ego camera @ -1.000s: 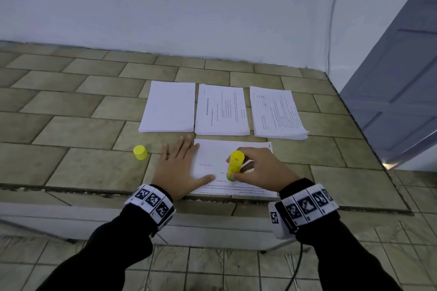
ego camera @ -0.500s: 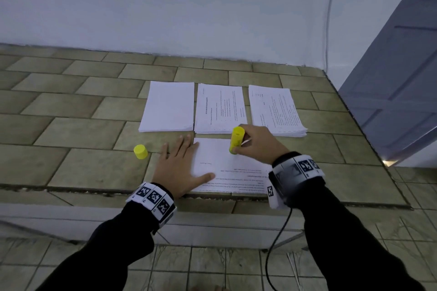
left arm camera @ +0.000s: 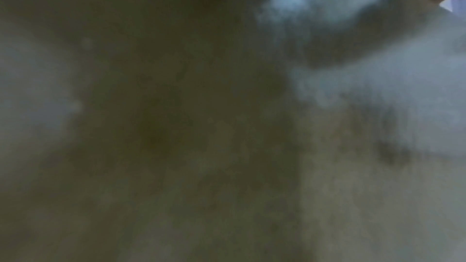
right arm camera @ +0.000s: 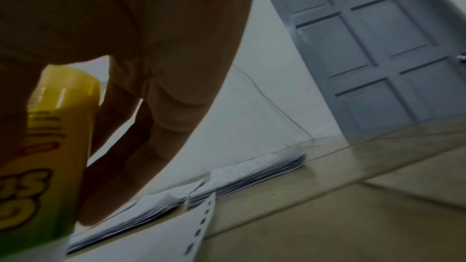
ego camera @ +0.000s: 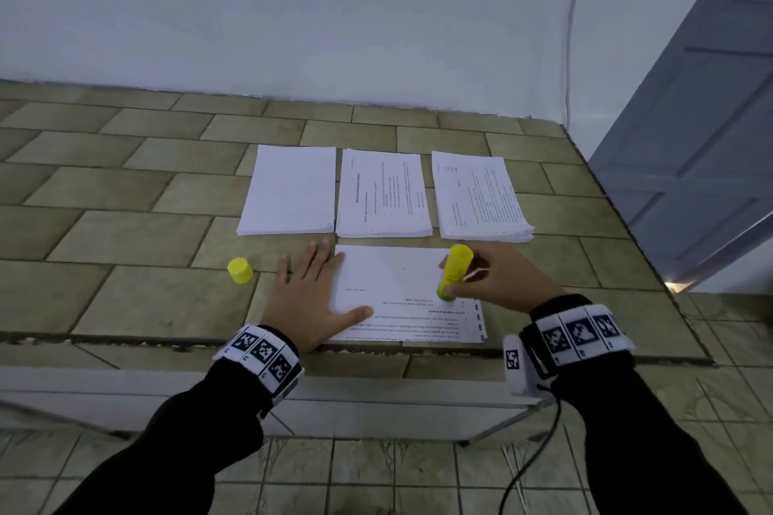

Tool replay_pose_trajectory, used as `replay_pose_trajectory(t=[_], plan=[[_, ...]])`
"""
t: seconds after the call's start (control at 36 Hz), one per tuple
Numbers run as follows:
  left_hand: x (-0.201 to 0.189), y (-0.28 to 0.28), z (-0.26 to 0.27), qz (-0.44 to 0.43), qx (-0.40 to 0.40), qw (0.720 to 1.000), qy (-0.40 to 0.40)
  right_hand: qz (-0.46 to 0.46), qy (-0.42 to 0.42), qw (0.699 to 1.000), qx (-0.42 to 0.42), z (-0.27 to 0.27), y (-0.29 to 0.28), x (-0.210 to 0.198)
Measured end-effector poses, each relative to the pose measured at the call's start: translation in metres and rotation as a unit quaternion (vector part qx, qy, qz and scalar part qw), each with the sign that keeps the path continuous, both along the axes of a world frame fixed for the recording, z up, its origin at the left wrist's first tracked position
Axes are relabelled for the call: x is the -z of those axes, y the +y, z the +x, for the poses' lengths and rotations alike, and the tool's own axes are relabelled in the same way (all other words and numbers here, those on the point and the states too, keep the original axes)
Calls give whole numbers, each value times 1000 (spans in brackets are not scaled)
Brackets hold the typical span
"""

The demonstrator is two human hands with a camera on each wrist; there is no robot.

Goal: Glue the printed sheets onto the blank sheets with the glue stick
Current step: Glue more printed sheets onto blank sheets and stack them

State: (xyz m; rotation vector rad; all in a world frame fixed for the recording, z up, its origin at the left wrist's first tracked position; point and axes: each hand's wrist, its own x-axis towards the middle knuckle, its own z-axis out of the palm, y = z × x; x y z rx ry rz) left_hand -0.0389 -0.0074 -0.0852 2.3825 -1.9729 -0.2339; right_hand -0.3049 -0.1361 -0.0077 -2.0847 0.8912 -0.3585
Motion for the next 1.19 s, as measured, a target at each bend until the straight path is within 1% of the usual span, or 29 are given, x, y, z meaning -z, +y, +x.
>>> replay_pose_trajectory(t=[0.11,0.22,0.39,0.5,0.64,0.72,0.81,0.86,0.94,1.0,1.06,1.08,1.11,1.14,1.19], plan=[[-2,-1,-1,1,3,1000,-1,27,7,1000,-7,-20,6,0],[-1,-1,-1,0,5,1000,2,34,25,999,-23,-26,9,1],[-1,-1,-2,4,3,1000,2,-2,49,999,-15,-19,-4,-2],[-1,-1,-2,8,4,1000,3,-33,61,998,12,-11,-24,-3],[-3,-1,-2,6,4,1000,7,-58,46,996,47,3,-44,-4],[-3,0,-3,7,4,1000,4,-66,44,995,60,11,-51,-2],[-1,0,-2,6,4,1000,5,-70,54,992,94,14,-52,-2],[0,1,-2,6,4,1000,6,-82,78,987,112,11,-52,-4],[1,0,-2,8,4,1000,-1,-130,149,973,119,2,-51,-10],[0,-1,-2,9,5,1000,-6,-175,229,951,113,-5,-49,-15],[0,-1,-1,13,6,1000,-12,-218,326,915,92,-9,-46,-12],[-1,0,-1,16,7,1000,-16,-225,363,901,77,-10,-44,-8],[-1,0,-1,19,8,1000,-19,-222,385,893,64,-11,-42,-4],[-1,0,-1,22,8,999,-21,-213,392,893,57,-12,-40,0],[-2,0,-2,24,10,999,-20,-195,375,904,61,-17,-38,4]])
